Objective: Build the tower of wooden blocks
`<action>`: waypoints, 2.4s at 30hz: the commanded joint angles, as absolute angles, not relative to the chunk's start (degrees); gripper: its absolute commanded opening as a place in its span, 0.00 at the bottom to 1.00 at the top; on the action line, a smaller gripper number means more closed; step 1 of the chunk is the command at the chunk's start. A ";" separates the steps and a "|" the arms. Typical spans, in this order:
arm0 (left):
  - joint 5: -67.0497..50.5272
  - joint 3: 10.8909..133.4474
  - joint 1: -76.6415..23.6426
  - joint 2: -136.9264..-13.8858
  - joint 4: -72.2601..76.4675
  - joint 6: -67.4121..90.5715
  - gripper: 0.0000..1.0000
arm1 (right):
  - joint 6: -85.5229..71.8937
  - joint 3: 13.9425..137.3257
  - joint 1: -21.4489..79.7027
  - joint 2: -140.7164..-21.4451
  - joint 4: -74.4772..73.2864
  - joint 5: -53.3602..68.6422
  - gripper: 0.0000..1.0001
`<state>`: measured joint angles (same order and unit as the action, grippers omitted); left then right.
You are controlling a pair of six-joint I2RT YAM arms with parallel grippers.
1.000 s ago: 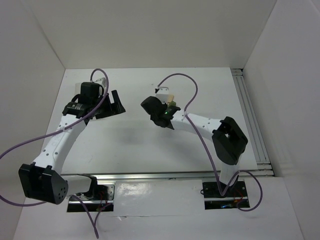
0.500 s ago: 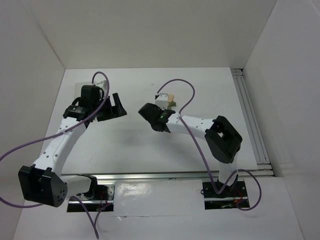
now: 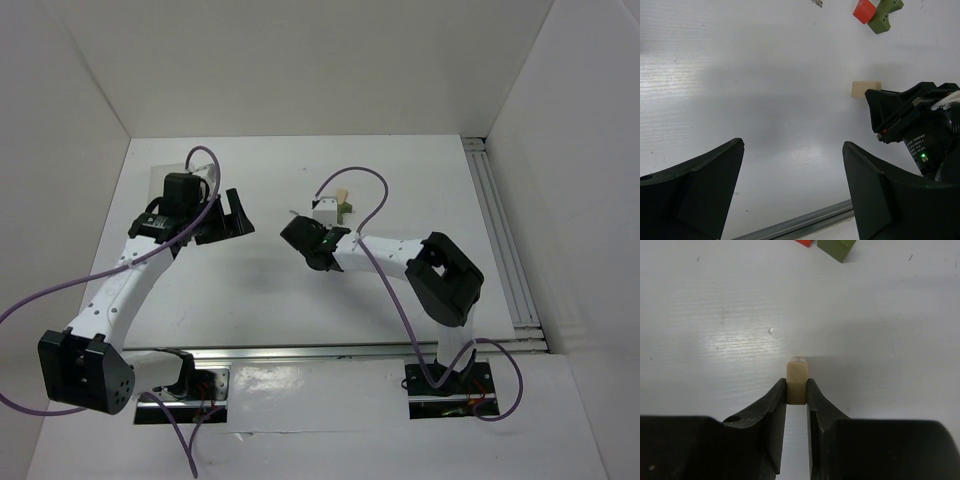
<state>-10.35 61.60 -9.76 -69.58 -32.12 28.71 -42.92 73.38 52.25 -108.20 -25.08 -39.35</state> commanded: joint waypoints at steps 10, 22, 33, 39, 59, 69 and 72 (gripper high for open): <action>-11.16 61.44 -9.40 -69.26 -30.50 28.39 0.93 | -41.04 71.19 52.73 -107.31 -22.06 -39.37 0.11; -11.68 60.91 -9.40 -69.26 -29.97 27.86 0.93 | -40.52 72.95 52.73 -108.37 -22.59 -38.76 0.26; -12.22 60.38 -9.40 -69.79 -29.44 27.86 0.93 | -39.37 75.23 52.73 -108.90 -23.64 -38.76 0.79; -12.22 60.38 -9.40 -69.79 -28.92 27.86 0.93 | -39.37 76.38 52.73 -108.90 -24.17 -37.71 0.73; -12.74 60.38 -9.40 -70.31 -28.92 27.33 0.93 | -39.46 77.61 52.21 -110.13 -24.17 -37.09 0.40; -12.74 60.38 -9.40 -70.31 -28.92 27.33 0.93 | -39.46 77.61 52.21 -110.13 -24.70 -38.23 0.32; -12.74 60.38 -9.40 -70.31 -28.92 27.33 0.93 | -39.46 77.09 52.21 -110.13 -24.70 -38.23 0.30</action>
<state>-11.90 60.69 -9.78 -70.30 -31.22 28.47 -39.11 75.50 52.25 -110.10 -23.64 -36.58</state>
